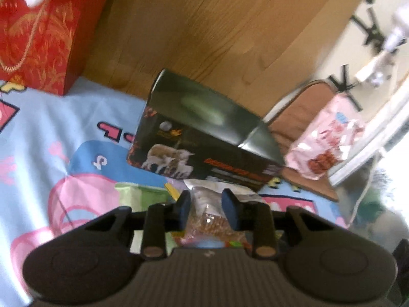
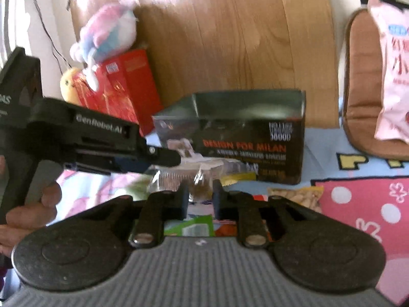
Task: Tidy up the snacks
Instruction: 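Lower the held green packet into the tin box and open the left gripper, then reach the left gripper to the clear white pack and grasp it, then carry the clear white pack into the tin box and release it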
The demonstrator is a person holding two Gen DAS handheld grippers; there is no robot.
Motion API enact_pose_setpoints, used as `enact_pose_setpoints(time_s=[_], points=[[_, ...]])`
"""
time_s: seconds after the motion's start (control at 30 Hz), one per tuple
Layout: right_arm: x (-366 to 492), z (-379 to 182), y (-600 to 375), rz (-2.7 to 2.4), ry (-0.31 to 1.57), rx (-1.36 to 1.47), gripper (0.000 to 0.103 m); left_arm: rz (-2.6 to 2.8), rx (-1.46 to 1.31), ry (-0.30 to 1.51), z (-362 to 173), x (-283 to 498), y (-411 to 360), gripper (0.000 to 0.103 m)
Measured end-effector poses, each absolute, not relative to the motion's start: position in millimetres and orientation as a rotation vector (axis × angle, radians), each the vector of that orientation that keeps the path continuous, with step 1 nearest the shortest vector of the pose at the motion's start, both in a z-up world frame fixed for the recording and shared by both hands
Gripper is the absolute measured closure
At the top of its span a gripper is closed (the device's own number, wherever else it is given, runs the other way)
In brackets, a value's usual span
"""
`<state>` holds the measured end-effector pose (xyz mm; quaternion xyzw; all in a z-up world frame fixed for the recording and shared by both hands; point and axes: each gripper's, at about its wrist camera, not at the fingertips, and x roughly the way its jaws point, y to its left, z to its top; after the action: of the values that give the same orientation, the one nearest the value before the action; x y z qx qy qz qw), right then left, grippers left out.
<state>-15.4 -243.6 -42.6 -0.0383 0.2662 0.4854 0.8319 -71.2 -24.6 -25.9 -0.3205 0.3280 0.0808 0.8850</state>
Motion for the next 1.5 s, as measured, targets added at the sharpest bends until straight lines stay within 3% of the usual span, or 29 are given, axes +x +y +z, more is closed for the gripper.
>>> enact_pose_setpoints(time_s=[0.17,0.27,0.33,0.47,0.6,0.7,0.73,0.8,0.87,0.93,1.0,1.03,1.2,1.37,1.5], points=[[-53,-18,-271,1.046,0.453,-0.094,0.083,0.117,-0.639,0.651,-10,-98,-49,0.076],[-67,-7,-286,1.07,0.422,-0.081,0.083,-0.004,-0.735,0.687,-26,-111,-60,0.078],[-76,-2,-289,1.094,0.408,-0.096,0.09,-0.122,-0.814,0.719,-36,-117,-68,0.078],[-92,0,-289,1.075,0.362,-0.167,0.09,-0.055,-0.76,0.726,-39,-137,-70,0.078],[-81,-2,-309,1.01,0.391,-0.107,0.088,0.003,-0.765,0.676,-31,-160,-59,0.078],[-65,-11,-333,0.948,0.466,-0.056,0.086,0.0,-0.706,0.687,-29,-166,-69,0.071],[-62,-16,-341,0.941,0.497,-0.04,0.083,-0.01,-0.689,0.7,-33,-164,-73,0.069],[-57,-27,-355,0.946,0.568,-0.005,0.052,-0.061,-0.676,0.746,-42,-167,-84,0.066],[-59,-39,-362,0.975,0.633,-0.006,0.041,-0.097,-0.674,0.786,-52,-168,-95,0.059],[-64,-49,-362,0.995,0.66,-0.068,0.036,-0.115,-0.678,0.818,-59,-167,-103,0.052],[-70,-58,-354,1.01,0.665,-0.162,0.022,-0.127,-0.686,0.842,-65,-164,-106,0.051],[-74,-62,-349,1.015,0.661,-0.211,0.021,-0.132,-0.692,0.85,-66,-161,-108,0.05],[-77,-72,-328,1.088,0.65,-0.346,0.018,-0.12,-0.689,0.859,-76,-146,-115,0.045],[-87,-80,-317,1.117,0.645,-0.342,0.017,-0.111,-0.693,0.856,-81,-136,-119,0.051],[-106,-75,-312,1.129,0.595,-0.355,0.035,-0.095,-0.629,0.842,-71,-139,-122,0.052]])
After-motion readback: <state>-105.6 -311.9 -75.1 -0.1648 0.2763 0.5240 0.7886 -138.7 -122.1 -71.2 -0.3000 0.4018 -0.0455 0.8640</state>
